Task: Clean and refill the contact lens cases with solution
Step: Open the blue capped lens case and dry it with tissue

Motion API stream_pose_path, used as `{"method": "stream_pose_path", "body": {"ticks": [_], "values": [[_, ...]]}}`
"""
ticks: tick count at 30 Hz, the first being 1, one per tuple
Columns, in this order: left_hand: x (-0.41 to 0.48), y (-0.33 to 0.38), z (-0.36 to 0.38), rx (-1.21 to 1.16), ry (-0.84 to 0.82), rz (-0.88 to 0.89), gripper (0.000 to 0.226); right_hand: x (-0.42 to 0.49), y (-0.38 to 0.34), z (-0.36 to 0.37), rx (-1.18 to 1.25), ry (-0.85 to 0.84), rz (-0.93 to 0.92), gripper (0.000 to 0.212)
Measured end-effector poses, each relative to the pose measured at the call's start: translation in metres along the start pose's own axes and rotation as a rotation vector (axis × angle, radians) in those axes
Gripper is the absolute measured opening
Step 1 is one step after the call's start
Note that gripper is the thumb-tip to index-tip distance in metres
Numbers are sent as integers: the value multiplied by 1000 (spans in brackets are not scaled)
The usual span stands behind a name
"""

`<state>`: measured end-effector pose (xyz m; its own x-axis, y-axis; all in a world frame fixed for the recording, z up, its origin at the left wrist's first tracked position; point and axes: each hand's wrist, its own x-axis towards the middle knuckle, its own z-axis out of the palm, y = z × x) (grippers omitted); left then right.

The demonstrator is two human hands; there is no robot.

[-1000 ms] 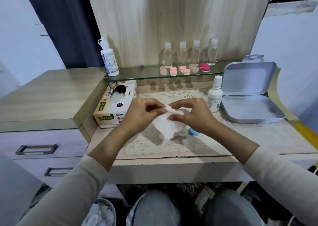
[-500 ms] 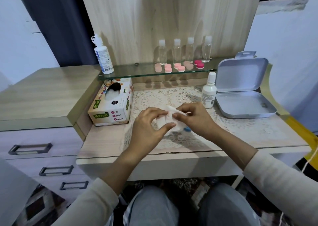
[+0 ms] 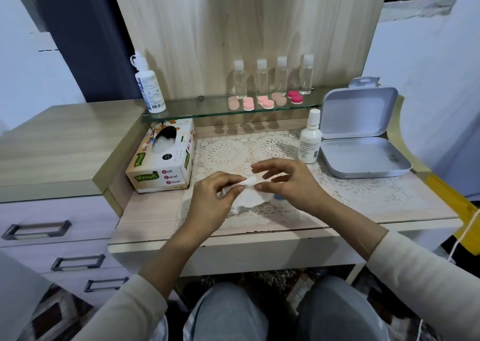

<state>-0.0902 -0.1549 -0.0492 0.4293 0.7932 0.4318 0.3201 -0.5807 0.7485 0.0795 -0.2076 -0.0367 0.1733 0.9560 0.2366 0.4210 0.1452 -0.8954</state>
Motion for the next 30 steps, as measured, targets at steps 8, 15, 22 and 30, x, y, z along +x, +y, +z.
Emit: {"method": "stream_pose_path", "body": {"ticks": [8, 15, 22, 30], "values": [[-6, 4, 5, -92, 111, 6, 21, -1, 0, 11, 116, 51, 30, 14], [-8, -4, 0, -187, 123, -82, 23, 11, -5, -3, -7, -41, 51, 11], [5, -7, -31, -165, -45, -147, 25, 20, 13, -15, -748, -225, -25, 44], [12, -11, -38, -34, -192, -131, 29, 16, 27, 2, -855, -202, -104, 35]]}}
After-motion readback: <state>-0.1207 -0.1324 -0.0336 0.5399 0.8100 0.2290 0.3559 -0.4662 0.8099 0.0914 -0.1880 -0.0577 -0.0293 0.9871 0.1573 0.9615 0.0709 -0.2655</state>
